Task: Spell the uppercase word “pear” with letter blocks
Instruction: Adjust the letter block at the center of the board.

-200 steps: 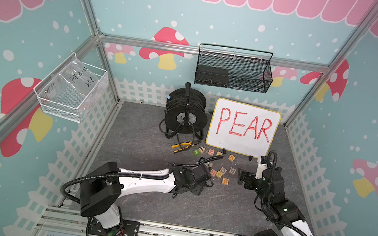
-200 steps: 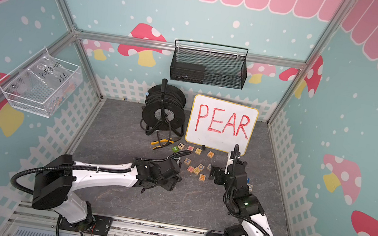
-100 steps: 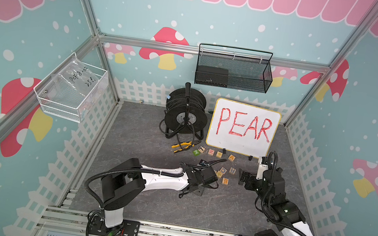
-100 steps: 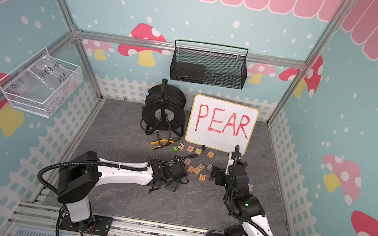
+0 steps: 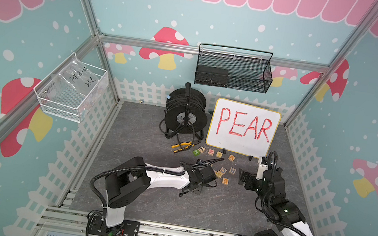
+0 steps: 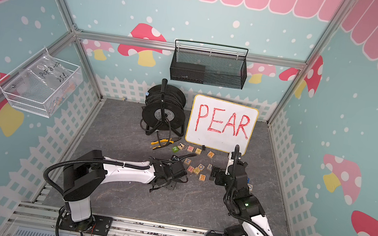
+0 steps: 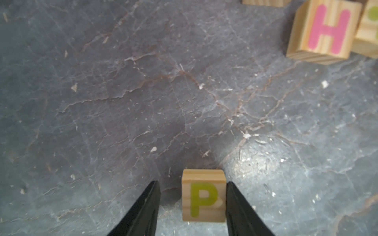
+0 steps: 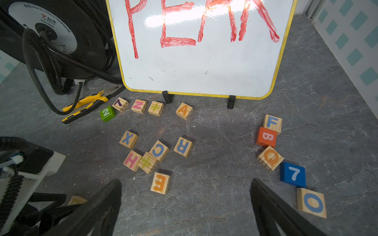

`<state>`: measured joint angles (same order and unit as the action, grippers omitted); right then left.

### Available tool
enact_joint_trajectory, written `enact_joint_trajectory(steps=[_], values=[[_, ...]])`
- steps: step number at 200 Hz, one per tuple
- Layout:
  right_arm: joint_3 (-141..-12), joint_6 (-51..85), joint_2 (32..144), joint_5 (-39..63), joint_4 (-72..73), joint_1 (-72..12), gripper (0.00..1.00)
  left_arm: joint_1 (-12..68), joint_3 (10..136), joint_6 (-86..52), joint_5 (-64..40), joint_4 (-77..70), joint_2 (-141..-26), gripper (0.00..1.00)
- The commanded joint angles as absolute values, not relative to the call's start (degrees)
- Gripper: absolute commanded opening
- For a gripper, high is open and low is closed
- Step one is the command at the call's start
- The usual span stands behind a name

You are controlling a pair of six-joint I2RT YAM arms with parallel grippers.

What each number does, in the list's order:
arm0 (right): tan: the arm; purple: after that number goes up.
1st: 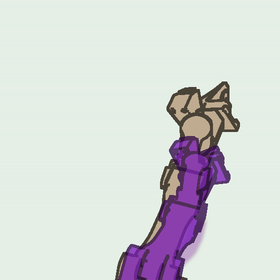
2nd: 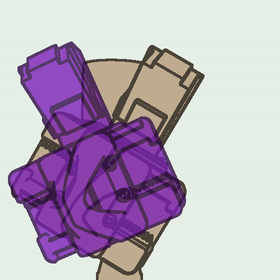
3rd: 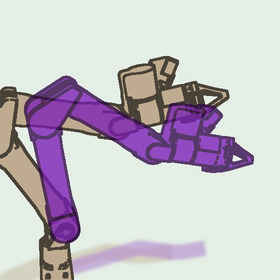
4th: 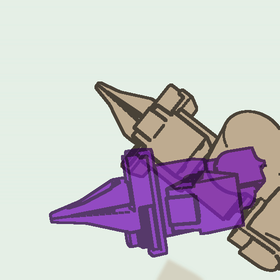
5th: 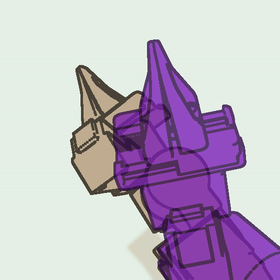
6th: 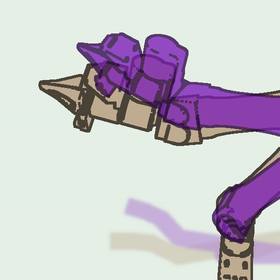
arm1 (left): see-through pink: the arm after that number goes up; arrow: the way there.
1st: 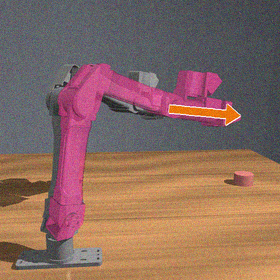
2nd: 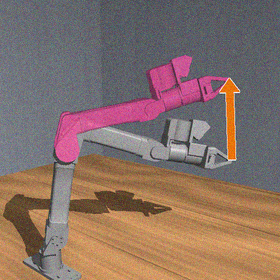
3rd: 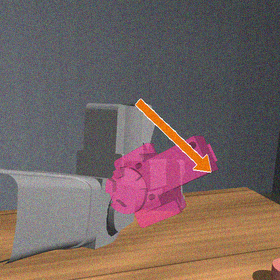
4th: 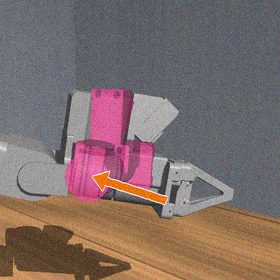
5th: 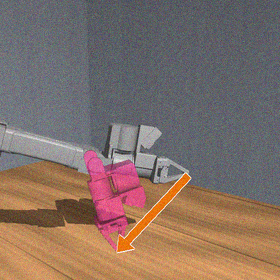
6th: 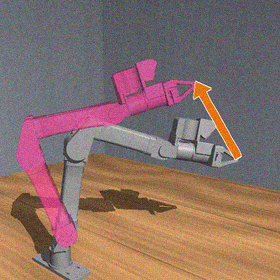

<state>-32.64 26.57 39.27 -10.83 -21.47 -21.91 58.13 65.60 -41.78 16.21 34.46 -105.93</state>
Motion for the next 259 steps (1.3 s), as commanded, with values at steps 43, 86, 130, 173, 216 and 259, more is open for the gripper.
enact_joint_trajectory(steps=[43,86,130,173,216,259], values=[[-33.72,26.02,38.48,-11.58,-21.54,-22.35,0.99,57.74,64.62,-45.38,16.65,35.04,-107.09,0.4],[-33.59,26.02,38.55,-11.6,-21.37,-22.33,0.99,57.74,63.33,-47.37,17.29,36.38,-106.23,0.34],[-33.5,25.93,38.84,-11.33,-21.01,-22.32,0.99,57.7,60.19,-50.58,16.6,36.65,-103.99,0.31],[-33.36,25.84,39.01,-11.1,-20.54,-22.34,0.99,57.74,57.84,-52.21,16.66,36.76,-101.48,0.31],[-33.25,25.86,39.23,-10.95,-20.39,-22.32,0.99,57.69,57.58,-52.64,16.26,37.19,-101.14,0.35],[-33.22,25.84,39.35,-10.96,-20.16,-22.35,0.99,57.7,57.62,-52.91,16.68,37.52,-99.98,0.5]])
